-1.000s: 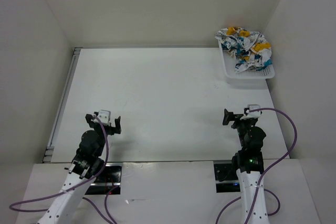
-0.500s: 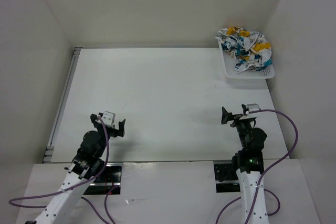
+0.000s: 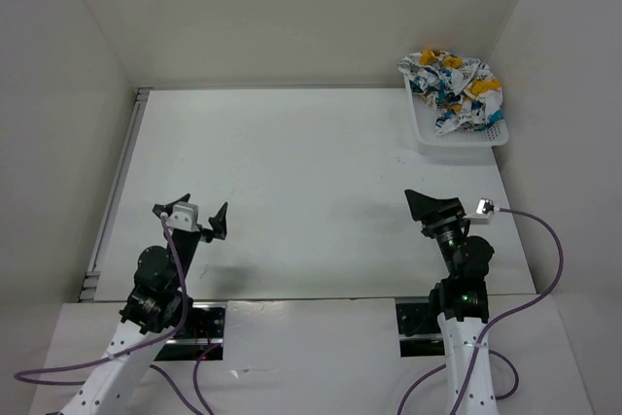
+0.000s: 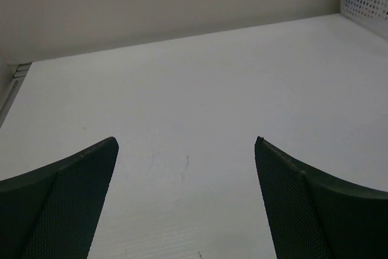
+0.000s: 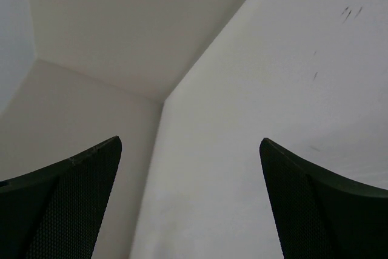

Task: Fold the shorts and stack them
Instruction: Grab the shorts from the pile

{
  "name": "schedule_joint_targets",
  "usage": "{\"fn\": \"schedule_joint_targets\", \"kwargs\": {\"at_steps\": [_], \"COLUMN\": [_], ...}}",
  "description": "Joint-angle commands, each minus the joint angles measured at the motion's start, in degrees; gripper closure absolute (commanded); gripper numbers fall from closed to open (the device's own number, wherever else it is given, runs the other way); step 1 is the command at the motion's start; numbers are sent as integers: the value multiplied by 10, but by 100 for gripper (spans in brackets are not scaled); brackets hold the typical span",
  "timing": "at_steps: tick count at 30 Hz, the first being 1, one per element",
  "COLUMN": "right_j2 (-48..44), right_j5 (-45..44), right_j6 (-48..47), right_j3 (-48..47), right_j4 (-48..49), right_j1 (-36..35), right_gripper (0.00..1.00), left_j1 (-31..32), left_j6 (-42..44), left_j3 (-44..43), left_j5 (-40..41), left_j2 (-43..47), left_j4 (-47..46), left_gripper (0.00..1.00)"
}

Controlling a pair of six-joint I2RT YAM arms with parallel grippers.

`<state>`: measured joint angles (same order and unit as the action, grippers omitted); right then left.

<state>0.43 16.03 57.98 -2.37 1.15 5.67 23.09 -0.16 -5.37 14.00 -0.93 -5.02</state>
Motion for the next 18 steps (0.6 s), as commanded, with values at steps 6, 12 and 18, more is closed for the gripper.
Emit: {"fn": "schedule_joint_targets", "kwargs": {"at_steps": [6,12,18], "right_j2": [-7,32,119], "right_j5": [-1,15,73], "right_j6": [151,182,159], "right_j3": [-108,-186,-247], "right_j4": [-40,-76,-106], "right_j1": [-1,6,6], "right_gripper": [1,1,1], "left_j1": [2,-73,-78], "left_j6": [2,2,2], "left_j3": [-122,-487,-579], "left_j5": [20,17,-30], "left_j2": [-186,-585,-734], "left_j4": [-140,72,141], "left_gripper": [0,0,0]}}
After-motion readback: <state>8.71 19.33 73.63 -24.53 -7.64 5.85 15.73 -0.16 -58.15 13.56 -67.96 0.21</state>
